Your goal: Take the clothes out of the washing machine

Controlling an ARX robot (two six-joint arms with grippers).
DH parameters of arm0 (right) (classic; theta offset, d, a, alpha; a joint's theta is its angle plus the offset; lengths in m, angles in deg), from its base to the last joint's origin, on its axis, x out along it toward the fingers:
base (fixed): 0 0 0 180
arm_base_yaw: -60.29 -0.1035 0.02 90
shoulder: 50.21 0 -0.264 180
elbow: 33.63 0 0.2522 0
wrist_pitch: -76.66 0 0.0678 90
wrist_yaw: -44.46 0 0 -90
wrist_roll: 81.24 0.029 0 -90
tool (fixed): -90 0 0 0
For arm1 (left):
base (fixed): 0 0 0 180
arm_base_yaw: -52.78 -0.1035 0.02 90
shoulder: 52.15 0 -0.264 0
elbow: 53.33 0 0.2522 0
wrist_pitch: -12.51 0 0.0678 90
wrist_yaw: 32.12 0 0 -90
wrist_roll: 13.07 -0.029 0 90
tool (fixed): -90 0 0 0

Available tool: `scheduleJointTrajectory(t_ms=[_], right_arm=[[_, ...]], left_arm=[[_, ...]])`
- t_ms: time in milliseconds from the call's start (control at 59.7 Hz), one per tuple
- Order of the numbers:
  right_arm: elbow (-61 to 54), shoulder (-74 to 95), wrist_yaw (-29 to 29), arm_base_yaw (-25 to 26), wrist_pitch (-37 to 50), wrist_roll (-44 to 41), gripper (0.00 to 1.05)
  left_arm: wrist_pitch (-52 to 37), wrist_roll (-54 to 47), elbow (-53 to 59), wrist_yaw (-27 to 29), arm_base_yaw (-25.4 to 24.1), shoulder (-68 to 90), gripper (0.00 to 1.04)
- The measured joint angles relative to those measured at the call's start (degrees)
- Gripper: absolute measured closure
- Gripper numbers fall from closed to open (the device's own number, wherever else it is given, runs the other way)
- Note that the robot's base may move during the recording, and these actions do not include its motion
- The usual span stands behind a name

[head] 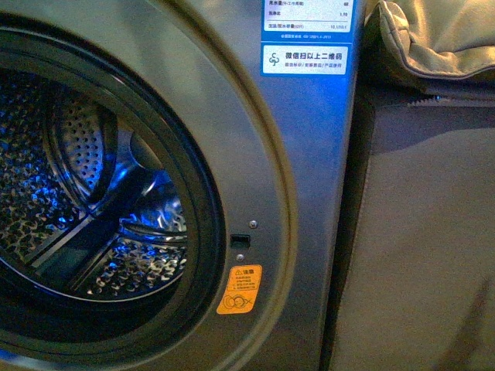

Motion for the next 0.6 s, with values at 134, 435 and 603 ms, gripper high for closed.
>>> scheduleJointTrajectory(t_ms=[134, 435, 603], right_arm=[[-4.2, -7.7, 10.5, -10.8, 2.8, -4.3, 0.07], [-11.3, -13.0, 40.7, -35.1, -5.4, -21.0, 0.21], [-11.0, -19.7, 45.1, -33.8, -22.9, -25.6, 0.5]], left_arm=[[0.0, 0.0, 0.0, 0.0, 0.0, 0.0, 0.07], [0.0, 0.0, 0.0, 0.0, 0.0, 0.0, 0.07], [0.0, 0.0, 0.0, 0.0, 0.0, -0.1, 0.07]])
